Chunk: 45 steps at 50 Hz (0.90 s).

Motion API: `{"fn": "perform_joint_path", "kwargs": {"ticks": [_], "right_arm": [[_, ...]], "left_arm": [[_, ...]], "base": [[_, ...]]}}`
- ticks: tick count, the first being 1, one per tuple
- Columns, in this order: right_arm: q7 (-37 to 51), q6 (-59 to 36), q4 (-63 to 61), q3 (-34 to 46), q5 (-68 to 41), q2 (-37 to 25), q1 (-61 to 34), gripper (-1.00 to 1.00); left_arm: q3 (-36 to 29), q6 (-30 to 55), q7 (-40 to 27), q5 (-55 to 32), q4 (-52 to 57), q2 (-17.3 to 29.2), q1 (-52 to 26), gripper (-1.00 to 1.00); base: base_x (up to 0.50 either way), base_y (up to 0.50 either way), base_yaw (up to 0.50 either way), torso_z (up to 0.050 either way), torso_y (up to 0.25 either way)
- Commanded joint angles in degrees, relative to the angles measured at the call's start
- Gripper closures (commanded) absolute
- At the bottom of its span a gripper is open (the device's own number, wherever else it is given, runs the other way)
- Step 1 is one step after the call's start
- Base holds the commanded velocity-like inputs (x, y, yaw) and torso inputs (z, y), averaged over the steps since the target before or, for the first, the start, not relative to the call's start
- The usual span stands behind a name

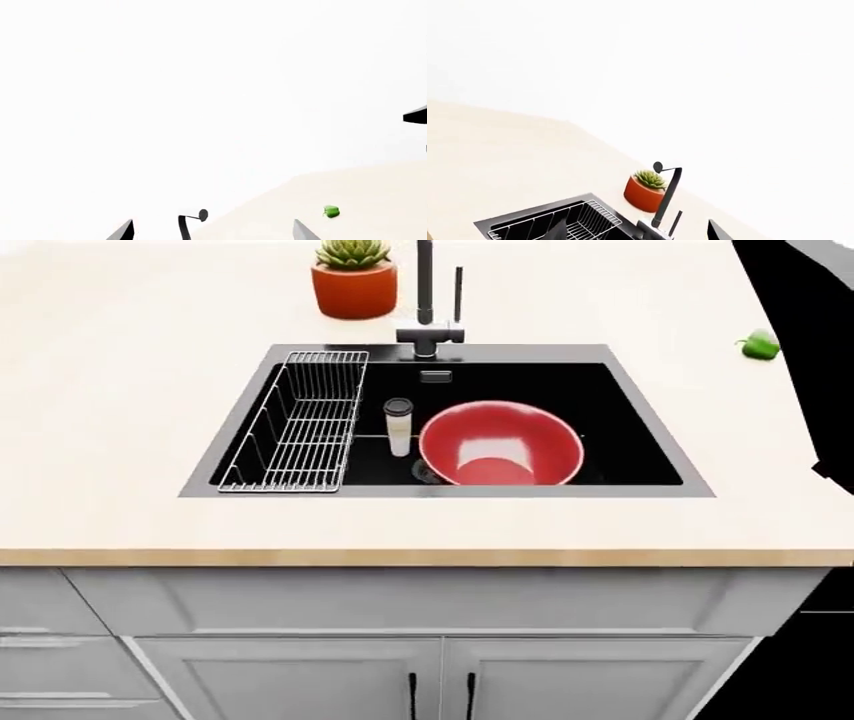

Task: Pick the cup and bowl from the sink and place them on the counter for drying.

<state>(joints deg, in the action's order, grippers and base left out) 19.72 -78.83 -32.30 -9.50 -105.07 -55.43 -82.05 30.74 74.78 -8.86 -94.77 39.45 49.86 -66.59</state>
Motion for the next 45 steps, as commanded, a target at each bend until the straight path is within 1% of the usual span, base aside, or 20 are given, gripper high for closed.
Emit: {"fn": "perform_joint_path", "kwargs": {"ticks": [1,23,45], "right_arm": [[-1.0,0.6,-0.9,0.1,0.2,0.1,0.5,-1.00],[-1.6,1.7,-1.4,0.6,0.1,-0.6,1.1,-1.00],[-2.5,2.4,-1.9,1.4,0.9,-0.9,1.4,-1.00]], "left_arm": [[0.3,-0.7,0.1,0.1,0.2,0.1,0.7,-1.00],[0.6,-1.8,0.2,-0.2,0.4,0.7,1.4,-1.00],[-0.9,-2.9,0.4,0.5,0.3,1.0,0.8,-1.00]], "base": [[0.25,0.48,0.00,0.000,0.000],[0.27,0.45,0.00,0.000,0.000],[0.29,0.49,0.00,0.000,0.001]]}}
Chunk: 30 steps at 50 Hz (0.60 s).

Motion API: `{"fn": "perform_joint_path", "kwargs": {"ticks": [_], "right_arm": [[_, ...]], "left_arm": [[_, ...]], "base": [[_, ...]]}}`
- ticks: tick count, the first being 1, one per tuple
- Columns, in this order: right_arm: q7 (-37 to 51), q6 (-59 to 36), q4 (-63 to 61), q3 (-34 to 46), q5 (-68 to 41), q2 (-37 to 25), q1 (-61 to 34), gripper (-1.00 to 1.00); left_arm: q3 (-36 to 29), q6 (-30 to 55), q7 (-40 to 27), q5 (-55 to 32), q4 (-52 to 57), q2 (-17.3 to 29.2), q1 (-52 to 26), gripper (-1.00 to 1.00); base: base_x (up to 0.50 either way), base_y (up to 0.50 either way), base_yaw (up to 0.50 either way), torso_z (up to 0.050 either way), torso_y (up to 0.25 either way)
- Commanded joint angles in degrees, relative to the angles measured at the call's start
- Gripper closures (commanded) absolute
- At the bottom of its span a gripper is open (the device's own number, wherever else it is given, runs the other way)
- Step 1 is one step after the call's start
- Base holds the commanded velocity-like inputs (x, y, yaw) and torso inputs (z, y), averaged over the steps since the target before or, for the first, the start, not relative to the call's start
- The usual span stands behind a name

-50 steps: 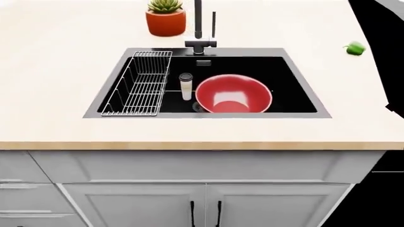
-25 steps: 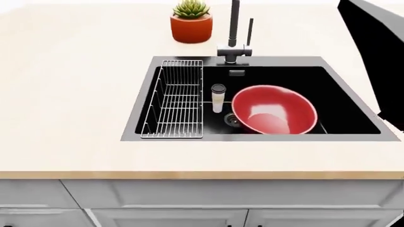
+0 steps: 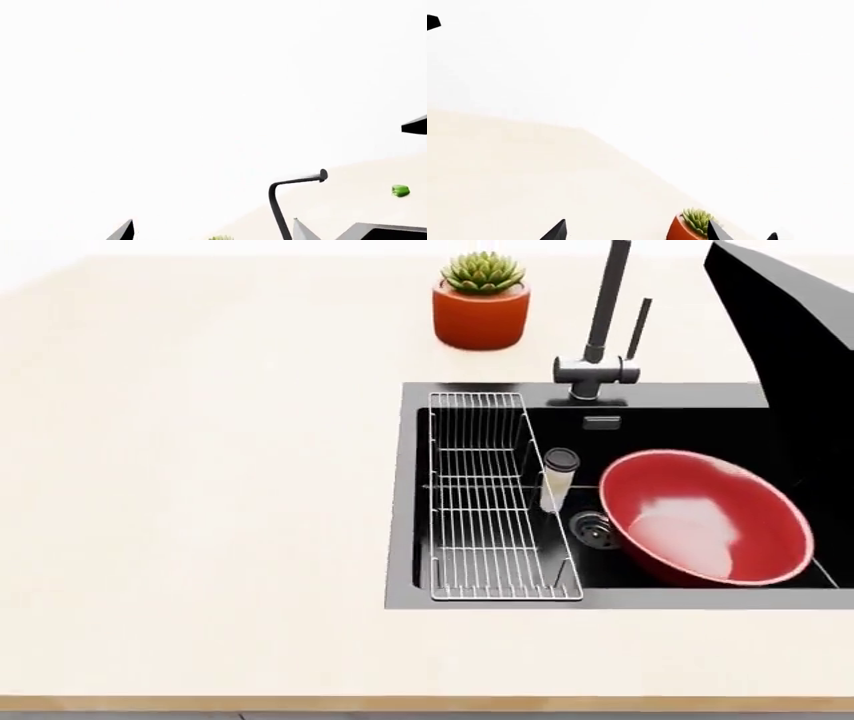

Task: Pick the cup and bowl from the sink and place them on the counter for drying.

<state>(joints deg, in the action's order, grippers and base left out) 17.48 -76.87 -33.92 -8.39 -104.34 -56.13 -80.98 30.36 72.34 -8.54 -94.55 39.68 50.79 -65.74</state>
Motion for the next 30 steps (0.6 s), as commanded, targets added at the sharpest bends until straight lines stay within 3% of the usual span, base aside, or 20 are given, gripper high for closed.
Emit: {"fn": "perform_joint_path", "kwargs": {"ticks": [1,9,30], "right_arm": [[-0.4,0.4,-0.3,0.2,0.2,-0.2,0.4,-1.00],[-0.3,1.1,-0.2,0.2,-0.1,-0.4,0.7,-1.00],[-0.3,2.5,-0.5,0.6,-0.6,-0.5,1.2,-1.00]], "left_arm": [[-0.6,-0.5,0.0,0.2,0.1,0.2,-0.1,-1.00],[-1.0,-1.0,-0.5,-0.4,0.0,0.5,-0.4,-1.00],[-0.9,-1.8,0.1,-0.1,0.1,0.9,0.3,-1.00]], "base": [[0.28,0.49,0.00,0.000,0.000],[0.29,0.36,0.00,0.000,0.000],[0.30,0.18,0.00,0.000,0.001]]}}
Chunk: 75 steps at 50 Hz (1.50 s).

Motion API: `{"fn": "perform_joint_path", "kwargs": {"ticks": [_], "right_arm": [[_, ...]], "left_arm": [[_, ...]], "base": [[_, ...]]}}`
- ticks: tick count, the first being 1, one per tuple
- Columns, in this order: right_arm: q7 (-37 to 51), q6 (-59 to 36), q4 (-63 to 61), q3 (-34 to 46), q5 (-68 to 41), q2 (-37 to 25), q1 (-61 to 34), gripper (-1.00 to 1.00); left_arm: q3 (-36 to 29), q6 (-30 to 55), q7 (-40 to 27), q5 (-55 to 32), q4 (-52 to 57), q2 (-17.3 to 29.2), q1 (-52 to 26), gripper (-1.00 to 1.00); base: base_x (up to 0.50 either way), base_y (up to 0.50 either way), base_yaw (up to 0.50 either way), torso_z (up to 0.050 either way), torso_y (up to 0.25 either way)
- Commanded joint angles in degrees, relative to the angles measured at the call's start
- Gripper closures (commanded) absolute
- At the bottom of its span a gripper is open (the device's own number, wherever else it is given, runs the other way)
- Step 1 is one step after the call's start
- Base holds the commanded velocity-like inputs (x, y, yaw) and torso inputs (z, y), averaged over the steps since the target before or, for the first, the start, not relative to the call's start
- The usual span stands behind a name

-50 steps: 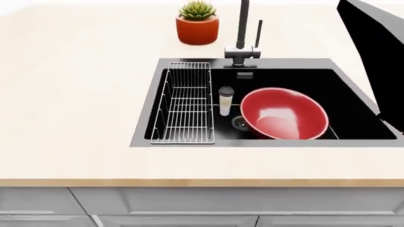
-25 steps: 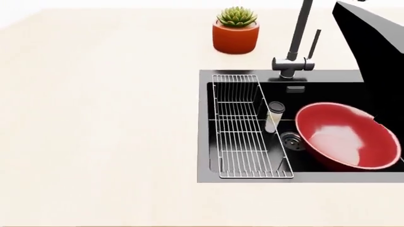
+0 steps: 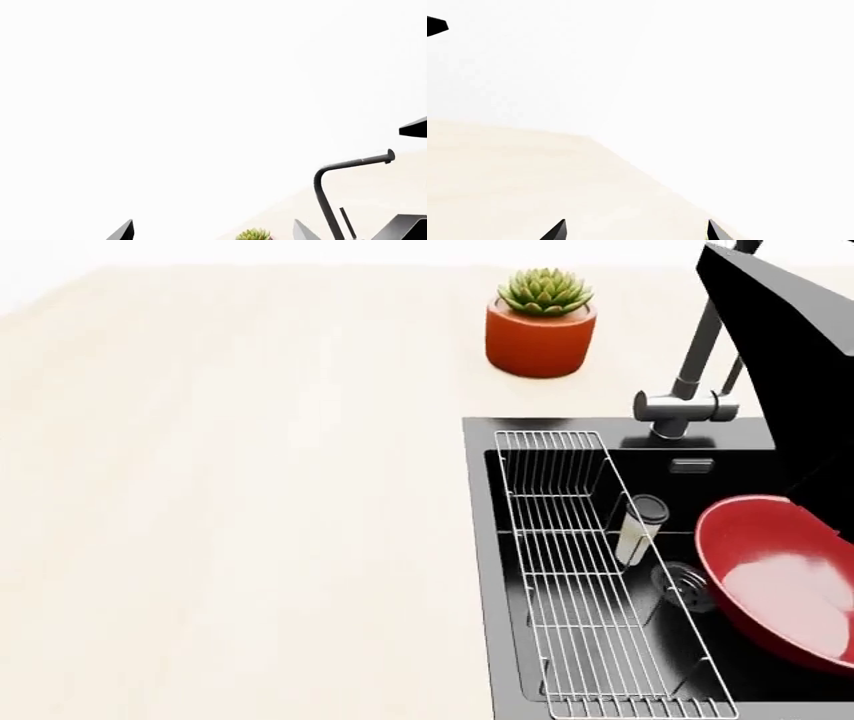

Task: Pick the cup and bowl from the sink and place them on the counter for drying.

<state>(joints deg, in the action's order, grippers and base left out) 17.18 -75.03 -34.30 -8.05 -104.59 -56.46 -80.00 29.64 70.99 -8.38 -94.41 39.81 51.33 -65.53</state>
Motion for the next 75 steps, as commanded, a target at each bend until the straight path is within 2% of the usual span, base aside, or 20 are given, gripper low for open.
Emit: {"fn": "perform_joint_path", "kwargs": {"ticks": [1,28,35,50,58,75], "right_arm": [[0.1,0.7,-0.2,0.3,-0.4,-0.2,0.2,-1.00],[-0.1,1.7,-0.2,0.9,-0.4,-0.8,0.8,-1.00],[0.6,2.3,-0.1,1.2,-1.3,-1.0,1.0,-1.00],[0.4,2.7,-0.5,1.2,-1.8,-1.6,1.7,-1.00],[0.6,3.3,-0.5,1.0,-2.7,-2.0,2.5,-1.00],[0.6,3.7,-0.9,1.4,-2.0,-2.0,2.5,-1.00]], "left_arm": [[-0.2,-0.5,-0.2,-0.4,-0.1,0.4,0.0,-1.00],[-0.5,-1.4,0.6,0.5,0.1,0.7,0.7,-1.00],[-0.4,-1.6,0.9,0.8,0.2,0.7,1.1,-1.00],[-1.0,-2.3,-0.2,-0.5,0.2,1.3,0.7,-1.00],[-0.9,-2.6,0.1,-0.4,0.1,1.5,1.0,-1.00],[-1.1,-3.1,0.3,-0.1,0.2,1.6,1.2,-1.00]], "base": [[0.35,0.17,0.00,0.000,0.000],[0.36,0.15,0.00,0.000,0.001],[0.00,-0.34,0.00,0.000,0.000],[0.00,-0.01,0.00,0.000,0.000],[0.00,-0.43,0.00,0.000,0.000],[0.00,0.00,0.00,0.000,0.000]]}}
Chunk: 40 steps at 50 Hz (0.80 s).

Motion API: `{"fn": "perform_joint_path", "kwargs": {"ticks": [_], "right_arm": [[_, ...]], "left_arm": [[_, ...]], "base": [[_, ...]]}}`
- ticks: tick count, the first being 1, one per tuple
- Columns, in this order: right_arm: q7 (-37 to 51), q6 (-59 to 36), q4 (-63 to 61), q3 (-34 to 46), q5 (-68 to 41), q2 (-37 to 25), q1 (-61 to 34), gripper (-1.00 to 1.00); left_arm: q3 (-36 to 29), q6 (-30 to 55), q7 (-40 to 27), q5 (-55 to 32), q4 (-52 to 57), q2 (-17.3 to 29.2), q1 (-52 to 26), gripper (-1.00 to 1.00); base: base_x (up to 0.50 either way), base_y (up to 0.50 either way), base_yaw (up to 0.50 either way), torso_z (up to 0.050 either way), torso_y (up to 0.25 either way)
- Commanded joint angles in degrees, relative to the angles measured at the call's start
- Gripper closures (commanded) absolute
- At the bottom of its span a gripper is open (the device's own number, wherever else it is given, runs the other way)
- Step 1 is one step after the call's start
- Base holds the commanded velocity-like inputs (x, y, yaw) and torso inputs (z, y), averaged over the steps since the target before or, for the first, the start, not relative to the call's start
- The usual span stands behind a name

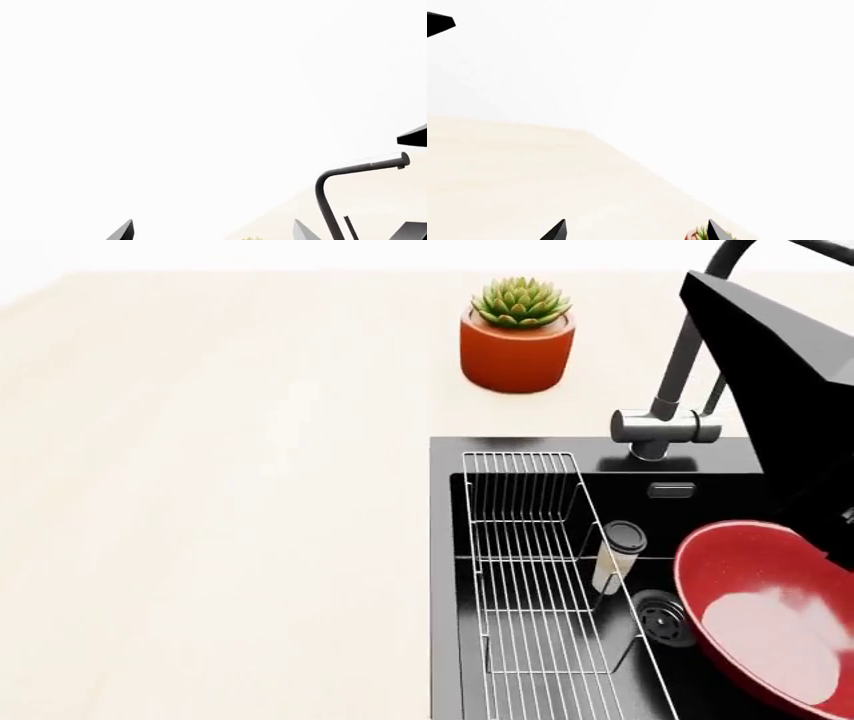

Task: Pick the cup and bowl from the sink and place them on the counter for drying.

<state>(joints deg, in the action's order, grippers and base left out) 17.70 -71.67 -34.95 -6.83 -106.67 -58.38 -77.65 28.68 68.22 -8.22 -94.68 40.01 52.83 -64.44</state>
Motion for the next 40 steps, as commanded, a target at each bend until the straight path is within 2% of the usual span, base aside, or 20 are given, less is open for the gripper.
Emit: {"fn": "perform_joint_path", "kwargs": {"ticks": [1,14,21,40], "right_arm": [[-0.1,0.3,-0.2,0.1,0.1,-0.1,0.3,-1.00],[-0.3,0.7,-0.3,0.2,0.2,-0.4,0.7,-1.00],[-0.4,1.0,-0.3,0.0,0.5,-0.4,1.1,-1.00],[-1.2,1.2,-1.3,0.0,-2.1,-1.5,2.4,-1.00]], "left_arm": [[-0.3,-0.4,0.1,0.2,-0.1,0.1,0.0,-1.00],[-1.2,-0.9,-0.3,-0.1,-0.3,0.4,-0.5,-1.00],[-1.3,-1.1,-0.1,0.1,-0.3,0.4,-0.3,-1.00],[-1.2,-1.6,0.2,0.5,0.0,0.6,0.3,-1.00]], "base": [[0.00,0.00,0.00,0.000,0.000],[0.00,-0.17,0.00,0.000,0.000],[0.00,-0.45,0.00,0.000,0.000],[0.00,-0.01,0.00,0.000,0.000]]}}
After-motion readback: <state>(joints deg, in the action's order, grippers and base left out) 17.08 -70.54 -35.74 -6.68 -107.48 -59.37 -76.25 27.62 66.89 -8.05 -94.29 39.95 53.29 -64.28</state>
